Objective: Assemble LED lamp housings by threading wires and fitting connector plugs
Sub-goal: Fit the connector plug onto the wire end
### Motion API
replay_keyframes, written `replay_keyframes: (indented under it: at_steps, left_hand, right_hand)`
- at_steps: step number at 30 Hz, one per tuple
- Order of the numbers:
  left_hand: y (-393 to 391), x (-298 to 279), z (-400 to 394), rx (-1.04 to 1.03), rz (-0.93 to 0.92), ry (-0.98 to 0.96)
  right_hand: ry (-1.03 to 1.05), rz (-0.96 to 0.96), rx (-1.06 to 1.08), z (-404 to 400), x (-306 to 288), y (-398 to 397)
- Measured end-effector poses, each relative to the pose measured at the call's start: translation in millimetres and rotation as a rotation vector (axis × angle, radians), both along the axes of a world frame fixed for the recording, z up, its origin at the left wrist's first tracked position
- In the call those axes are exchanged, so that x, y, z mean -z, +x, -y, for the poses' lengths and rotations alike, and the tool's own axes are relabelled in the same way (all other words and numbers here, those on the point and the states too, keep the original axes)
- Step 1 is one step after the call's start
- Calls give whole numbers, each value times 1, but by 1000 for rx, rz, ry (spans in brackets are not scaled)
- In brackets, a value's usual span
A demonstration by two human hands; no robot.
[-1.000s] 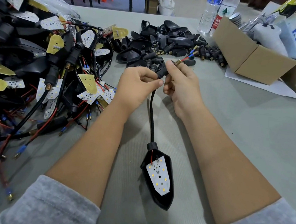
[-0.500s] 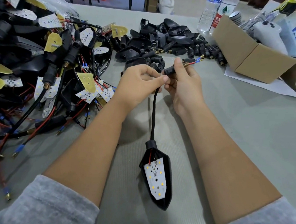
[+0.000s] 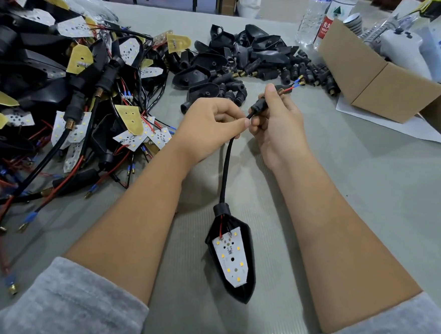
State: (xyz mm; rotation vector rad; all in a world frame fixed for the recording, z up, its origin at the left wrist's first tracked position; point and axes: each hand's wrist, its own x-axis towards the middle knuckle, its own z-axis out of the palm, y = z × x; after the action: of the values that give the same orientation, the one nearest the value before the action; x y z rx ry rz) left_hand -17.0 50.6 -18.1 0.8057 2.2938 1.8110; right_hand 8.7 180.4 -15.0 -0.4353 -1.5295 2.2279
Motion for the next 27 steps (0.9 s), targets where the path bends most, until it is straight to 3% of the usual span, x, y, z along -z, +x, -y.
replay_keyframes:
  at_steps: [10, 27]
  left_hand:
    - [-2, 2, -3, -3, 11, 17]
    - [-4, 1, -5, -101, 57, 49]
  right_hand:
    - [-69, -17, -4, -1, 1, -1]
    - [15, -25, -89, 3, -1, 3]
